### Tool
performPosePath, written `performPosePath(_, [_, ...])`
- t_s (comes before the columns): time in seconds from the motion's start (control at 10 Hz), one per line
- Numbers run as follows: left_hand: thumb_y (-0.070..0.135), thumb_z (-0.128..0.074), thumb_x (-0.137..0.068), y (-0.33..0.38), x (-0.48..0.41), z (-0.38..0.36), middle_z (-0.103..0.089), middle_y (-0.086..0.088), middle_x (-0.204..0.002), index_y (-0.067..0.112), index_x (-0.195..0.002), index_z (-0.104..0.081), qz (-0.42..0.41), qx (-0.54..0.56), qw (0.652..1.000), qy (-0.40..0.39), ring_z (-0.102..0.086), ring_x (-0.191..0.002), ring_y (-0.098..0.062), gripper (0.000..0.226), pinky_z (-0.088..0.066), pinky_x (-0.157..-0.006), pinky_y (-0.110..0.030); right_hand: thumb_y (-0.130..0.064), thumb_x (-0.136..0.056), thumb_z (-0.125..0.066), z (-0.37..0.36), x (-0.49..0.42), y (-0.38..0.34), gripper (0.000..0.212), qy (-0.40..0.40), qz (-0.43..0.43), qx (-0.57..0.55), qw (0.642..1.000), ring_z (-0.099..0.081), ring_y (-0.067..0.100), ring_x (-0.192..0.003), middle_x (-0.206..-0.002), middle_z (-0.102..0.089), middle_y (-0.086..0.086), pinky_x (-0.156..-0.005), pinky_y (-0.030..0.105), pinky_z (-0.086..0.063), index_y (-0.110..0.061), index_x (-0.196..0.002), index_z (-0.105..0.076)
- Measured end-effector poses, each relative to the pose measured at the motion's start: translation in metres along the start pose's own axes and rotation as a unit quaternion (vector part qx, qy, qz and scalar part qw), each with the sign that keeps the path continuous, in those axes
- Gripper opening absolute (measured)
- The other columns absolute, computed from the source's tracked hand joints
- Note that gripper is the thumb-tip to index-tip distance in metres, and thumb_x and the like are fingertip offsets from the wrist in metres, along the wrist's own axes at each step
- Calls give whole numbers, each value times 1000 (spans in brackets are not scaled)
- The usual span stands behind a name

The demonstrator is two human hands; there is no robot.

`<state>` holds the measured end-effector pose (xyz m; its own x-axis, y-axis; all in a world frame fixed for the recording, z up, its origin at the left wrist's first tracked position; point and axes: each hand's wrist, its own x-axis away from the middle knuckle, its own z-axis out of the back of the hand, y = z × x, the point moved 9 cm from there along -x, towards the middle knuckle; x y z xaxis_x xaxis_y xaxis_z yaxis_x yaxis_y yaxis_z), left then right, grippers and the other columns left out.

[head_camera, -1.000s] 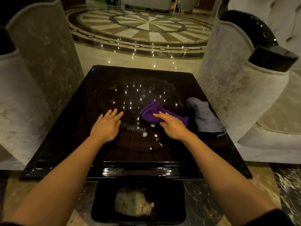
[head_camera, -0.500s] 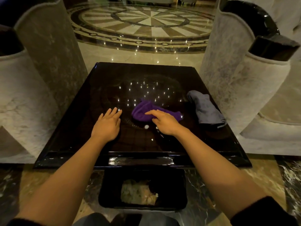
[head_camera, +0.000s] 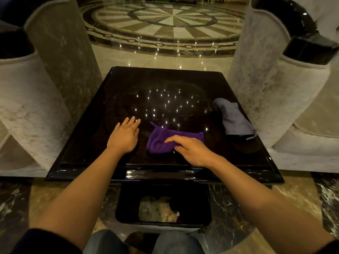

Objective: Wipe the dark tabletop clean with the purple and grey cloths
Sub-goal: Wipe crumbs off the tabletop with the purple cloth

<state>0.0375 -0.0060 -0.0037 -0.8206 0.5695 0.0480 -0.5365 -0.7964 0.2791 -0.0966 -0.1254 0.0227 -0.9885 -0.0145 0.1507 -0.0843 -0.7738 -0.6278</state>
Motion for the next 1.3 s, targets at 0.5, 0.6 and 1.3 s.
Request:
performPosePath(0.5, [23, -24, -98, -1, -1, -1, -13, -7, -156, 15, -145, -18, -2, -2, 1000, -6, -7, -145, -23, 47, -9, -117, -42, -10, -93, -40, -30, 63, -22, 36, 28, 32, -11, 999, -25, 6, -137, -138, -47, -7, -110, 18, -12, -24, -125, -48])
performPosePath(0.6, [23, -24, -98, -1, -2, -1, -13, -7, -156, 16, -145, -17, -2, -4, 1000, -7, -7, -145, -23, 47, -9, -117, -42, -11, -94, -40, -33, 71, -26, 36, 33, 39, -7, 999, -27, 3, -135, -138, -47, -9, -109, 15, -10, -25, -125, -48])
performPosePath(1.3, [24, -23, -99, -1, -2, -2, -13, -6, -157, 17, -145, -16, -3, -12, 1000, -4, -7, -145, -23, 47, -9, -117, -42, -3, -91, -40, 131, 27, -6, 32, 307, 42, -158, 937, -54, -7, -86, -95, -56, -15, -74, -3, -39, -16, -117, -52])
